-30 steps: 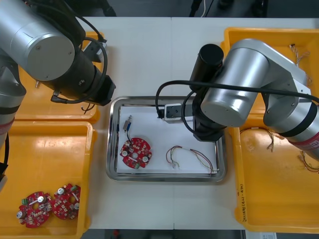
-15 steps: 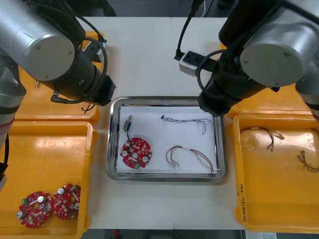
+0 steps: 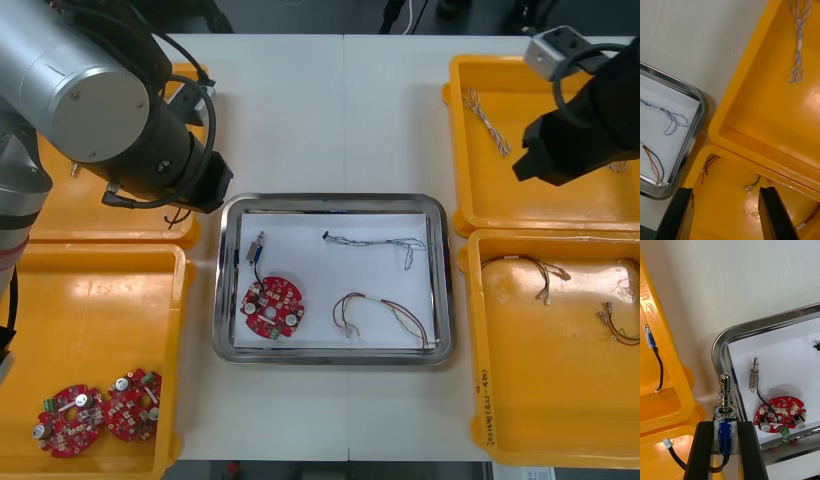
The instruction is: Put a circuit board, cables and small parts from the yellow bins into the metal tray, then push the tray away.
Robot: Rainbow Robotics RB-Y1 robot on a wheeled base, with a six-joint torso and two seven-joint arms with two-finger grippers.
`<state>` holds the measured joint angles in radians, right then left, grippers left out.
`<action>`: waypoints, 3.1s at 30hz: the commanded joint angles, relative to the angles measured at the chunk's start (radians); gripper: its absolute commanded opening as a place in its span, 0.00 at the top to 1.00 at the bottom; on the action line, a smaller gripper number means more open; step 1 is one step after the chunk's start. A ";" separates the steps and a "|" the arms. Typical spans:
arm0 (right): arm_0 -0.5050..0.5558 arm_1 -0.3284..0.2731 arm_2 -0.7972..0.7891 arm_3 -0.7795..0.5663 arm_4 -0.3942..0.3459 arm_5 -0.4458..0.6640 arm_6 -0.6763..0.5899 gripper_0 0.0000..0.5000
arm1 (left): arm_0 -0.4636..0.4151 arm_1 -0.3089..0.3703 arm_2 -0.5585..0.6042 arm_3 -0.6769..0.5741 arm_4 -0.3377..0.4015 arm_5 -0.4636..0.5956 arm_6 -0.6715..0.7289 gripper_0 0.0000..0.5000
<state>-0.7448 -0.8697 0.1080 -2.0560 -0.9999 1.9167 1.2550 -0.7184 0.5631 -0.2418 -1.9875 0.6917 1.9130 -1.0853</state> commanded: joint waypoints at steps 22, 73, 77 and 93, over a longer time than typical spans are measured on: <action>0.348 -0.006 -0.445 0.063 0.106 0.003 -0.066 0.00 | -0.042 -0.069 -0.221 -0.001 -0.066 -0.160 0.318 1.00; 0.390 0.041 -0.445 0.051 0.119 0.003 -0.075 0.00 | -0.105 -0.137 -0.407 0.257 -0.123 -0.353 0.347 0.00; 0.390 0.040 -0.445 0.051 0.119 0.003 -0.075 0.00 | -0.108 -0.115 -0.335 0.203 -0.086 -0.267 0.340 0.00; 0.389 0.037 -0.418 -0.015 0.081 0.003 -0.078 0.00 | -0.108 0.038 -0.014 0.095 0.083 -0.005 0.232 0.00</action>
<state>-0.3652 -0.8351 -0.3094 -2.0255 -0.9033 1.9167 1.1782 -0.7843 0.5368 -0.3263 -1.8545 0.7531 1.8610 -0.7610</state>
